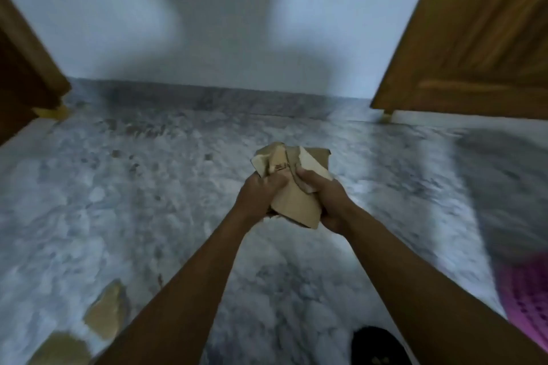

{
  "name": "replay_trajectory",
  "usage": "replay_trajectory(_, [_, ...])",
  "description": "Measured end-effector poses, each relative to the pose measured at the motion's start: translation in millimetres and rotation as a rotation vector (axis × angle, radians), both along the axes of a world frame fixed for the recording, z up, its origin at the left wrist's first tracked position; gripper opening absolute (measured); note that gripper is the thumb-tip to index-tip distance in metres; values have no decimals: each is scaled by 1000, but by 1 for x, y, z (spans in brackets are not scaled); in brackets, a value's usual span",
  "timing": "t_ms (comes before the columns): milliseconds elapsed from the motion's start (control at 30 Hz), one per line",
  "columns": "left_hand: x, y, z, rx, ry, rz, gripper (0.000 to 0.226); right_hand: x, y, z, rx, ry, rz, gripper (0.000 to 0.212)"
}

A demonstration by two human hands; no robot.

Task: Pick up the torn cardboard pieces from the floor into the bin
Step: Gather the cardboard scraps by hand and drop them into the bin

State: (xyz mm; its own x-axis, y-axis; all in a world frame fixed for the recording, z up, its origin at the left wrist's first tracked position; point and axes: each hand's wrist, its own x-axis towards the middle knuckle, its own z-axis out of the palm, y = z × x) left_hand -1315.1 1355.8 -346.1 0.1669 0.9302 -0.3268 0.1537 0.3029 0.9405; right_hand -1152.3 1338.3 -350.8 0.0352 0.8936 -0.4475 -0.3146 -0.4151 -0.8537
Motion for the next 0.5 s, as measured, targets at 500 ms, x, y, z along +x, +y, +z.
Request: replay_trajectory(500, [438,-122,141,366,-146,-667,45,410,-235,156,170,-447,-665,39])
